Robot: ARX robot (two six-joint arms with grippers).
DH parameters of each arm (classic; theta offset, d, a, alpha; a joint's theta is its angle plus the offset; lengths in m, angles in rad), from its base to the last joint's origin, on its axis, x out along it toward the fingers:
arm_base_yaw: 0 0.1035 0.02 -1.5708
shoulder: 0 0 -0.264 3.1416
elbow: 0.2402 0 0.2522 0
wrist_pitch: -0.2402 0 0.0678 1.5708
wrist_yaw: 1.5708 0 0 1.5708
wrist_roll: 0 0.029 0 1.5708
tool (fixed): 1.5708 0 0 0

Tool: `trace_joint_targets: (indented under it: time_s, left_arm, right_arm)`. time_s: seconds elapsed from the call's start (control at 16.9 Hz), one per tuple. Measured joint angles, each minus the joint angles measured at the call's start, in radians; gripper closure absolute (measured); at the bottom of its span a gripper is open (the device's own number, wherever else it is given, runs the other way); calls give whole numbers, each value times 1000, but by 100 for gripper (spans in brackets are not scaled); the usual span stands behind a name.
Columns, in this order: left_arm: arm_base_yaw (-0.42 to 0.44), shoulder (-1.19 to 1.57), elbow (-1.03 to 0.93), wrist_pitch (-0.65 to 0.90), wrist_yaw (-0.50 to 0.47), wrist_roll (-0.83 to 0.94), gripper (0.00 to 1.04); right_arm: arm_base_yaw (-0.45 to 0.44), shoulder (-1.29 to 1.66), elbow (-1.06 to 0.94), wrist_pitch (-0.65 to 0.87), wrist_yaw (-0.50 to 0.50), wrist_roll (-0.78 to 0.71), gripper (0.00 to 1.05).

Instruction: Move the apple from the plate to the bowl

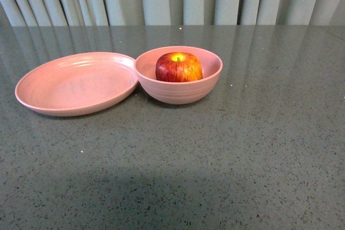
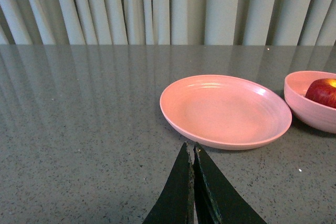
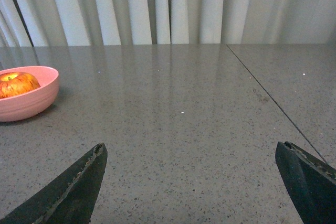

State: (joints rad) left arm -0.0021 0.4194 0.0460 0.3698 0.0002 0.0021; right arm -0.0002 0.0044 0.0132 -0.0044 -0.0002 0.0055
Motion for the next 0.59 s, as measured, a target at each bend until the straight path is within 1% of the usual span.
trace_joint_targets:
  time_s: [0.06,0.12,0.18,0.59]
  left_arm:
    - [0,-25,-6,-17,0,0,104]
    - [0,-35,-30,24,0,0,104]
    - [0,-52,-32,-14,0,0,104]
    - [0,-209,-32,-156,0,0,104]
  right_arm:
    - [0,0,0,0,0,0,7]
    - [0,0,0,0,0,0,7]
    - [0,0,0,0,0,0,7]
    - [0,0,0,0,0,0,7]
